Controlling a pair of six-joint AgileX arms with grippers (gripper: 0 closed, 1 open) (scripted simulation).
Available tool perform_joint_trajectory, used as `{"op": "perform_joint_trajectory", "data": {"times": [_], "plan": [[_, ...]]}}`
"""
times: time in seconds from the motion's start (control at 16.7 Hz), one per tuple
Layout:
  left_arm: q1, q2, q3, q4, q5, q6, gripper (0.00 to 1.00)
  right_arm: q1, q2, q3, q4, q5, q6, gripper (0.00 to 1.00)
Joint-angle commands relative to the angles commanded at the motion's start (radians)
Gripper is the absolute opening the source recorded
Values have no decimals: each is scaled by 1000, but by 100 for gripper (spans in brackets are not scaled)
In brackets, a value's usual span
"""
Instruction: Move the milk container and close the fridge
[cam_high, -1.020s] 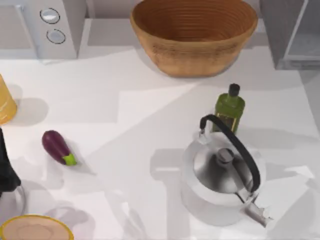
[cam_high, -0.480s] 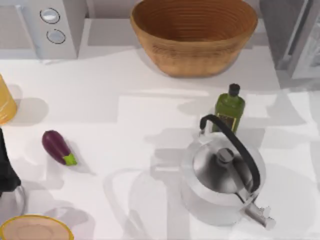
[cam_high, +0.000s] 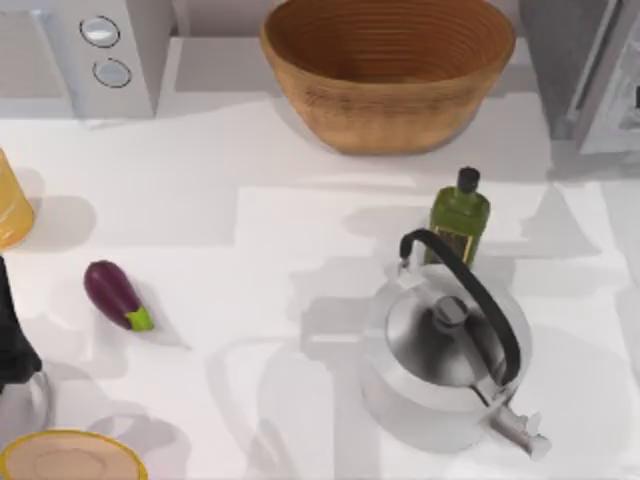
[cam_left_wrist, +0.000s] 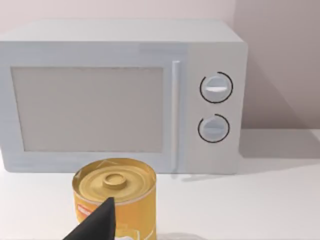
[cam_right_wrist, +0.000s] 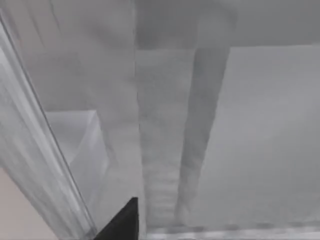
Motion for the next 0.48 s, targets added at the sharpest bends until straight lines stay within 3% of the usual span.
{"op": "perform_joint_trajectory", "data": {"times": [0.48], "plan": [[0,0,0,0,0,0,100,2,152,190,-35,1,0,100]]}}
